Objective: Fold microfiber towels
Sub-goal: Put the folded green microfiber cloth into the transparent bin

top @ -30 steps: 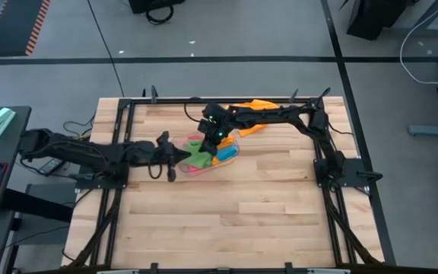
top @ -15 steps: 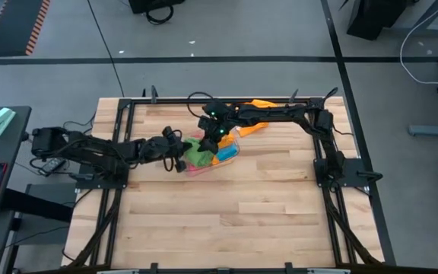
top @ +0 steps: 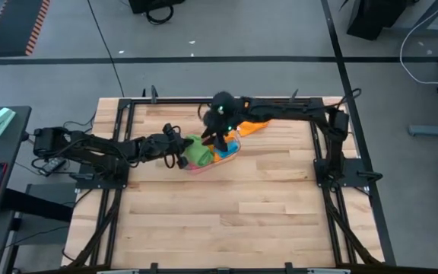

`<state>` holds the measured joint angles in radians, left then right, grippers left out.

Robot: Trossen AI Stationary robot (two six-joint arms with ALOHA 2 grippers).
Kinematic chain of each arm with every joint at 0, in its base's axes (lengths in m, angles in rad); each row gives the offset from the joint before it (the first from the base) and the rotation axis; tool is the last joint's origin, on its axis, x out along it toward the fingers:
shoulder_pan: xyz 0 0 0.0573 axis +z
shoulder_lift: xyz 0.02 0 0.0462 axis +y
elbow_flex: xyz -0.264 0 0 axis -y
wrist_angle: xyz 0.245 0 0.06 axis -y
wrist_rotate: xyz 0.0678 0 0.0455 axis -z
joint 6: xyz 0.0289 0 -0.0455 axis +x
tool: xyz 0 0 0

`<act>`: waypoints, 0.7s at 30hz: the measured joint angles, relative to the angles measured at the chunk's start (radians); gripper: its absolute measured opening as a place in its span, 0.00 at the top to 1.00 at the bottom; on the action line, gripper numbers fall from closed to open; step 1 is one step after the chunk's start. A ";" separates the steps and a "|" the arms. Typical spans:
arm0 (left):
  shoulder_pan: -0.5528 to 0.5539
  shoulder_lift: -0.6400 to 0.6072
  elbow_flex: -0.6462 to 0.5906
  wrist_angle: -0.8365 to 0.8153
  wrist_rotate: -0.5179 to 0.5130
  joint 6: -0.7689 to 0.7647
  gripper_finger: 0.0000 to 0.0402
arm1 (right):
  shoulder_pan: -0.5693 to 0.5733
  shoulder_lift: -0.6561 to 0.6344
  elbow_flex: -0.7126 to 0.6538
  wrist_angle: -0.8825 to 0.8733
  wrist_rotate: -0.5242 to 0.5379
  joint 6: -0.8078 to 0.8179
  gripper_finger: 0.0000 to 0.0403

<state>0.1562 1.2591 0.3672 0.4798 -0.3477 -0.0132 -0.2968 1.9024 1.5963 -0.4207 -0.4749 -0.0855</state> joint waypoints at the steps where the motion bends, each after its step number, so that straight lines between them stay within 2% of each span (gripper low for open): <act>1: 0.000 0.000 0.000 0.004 0.000 0.000 0.97 | 0.014 0.012 0.000 0.003 0.017 -0.022 0.57; 5: 0.000 0.000 0.000 0.028 -0.012 0.003 0.95 | 0.058 0.047 -0.001 0.025 0.059 -0.065 0.57; 11: 0.000 -0.018 -0.001 0.070 -0.030 0.052 0.93 | 0.078 0.111 -0.008 0.033 0.165 -0.040 0.57; 16: -0.005 -0.052 -0.001 0.085 -0.026 0.053 0.97 | 0.044 0.157 -0.010 0.029 0.353 0.038 0.57; 21: -0.033 -0.066 0.000 0.090 -0.014 0.059 0.97 | -0.004 0.163 -0.010 0.032 0.333 0.126 0.57</act>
<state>0.1234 1.1934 0.3668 0.5694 -0.3618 0.0457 -0.3007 2.0659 1.5860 -0.3887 -0.1421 0.0403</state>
